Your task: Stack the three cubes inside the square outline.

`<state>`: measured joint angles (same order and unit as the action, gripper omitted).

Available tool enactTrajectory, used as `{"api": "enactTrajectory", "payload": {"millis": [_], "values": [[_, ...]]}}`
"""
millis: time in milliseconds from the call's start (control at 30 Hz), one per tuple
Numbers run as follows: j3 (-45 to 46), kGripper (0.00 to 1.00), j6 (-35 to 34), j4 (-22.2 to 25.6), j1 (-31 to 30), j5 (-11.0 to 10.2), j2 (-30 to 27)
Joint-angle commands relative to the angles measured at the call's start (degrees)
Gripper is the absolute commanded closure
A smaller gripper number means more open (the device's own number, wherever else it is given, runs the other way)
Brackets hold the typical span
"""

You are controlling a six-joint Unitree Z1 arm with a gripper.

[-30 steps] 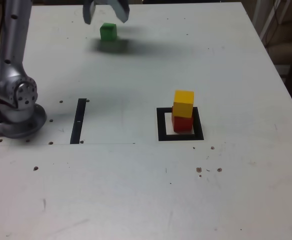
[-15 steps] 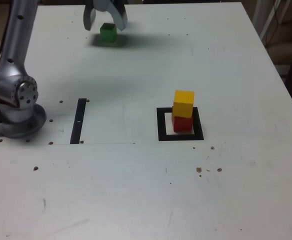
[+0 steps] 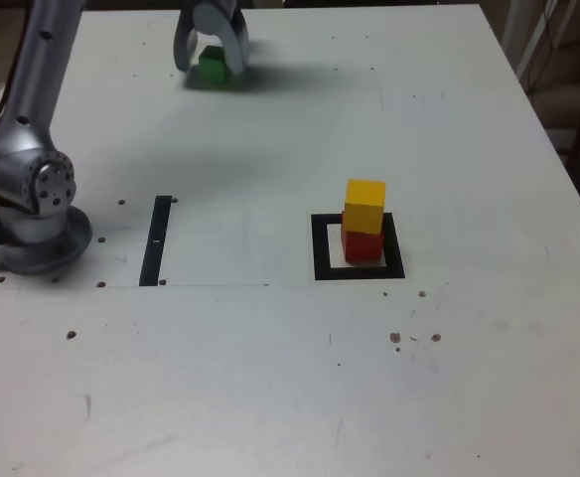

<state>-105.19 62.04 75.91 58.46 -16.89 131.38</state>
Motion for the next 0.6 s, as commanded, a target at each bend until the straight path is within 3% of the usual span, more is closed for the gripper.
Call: {"api": "enactTrajectory", "payload": {"millis": [0,567], "values": [[-0.21,0.61,0.10,-0.14,-0.06,0.14,0.43],[-0.44,0.61,-0.07,-0.44,-1.17,1.60,-0.03]]}}
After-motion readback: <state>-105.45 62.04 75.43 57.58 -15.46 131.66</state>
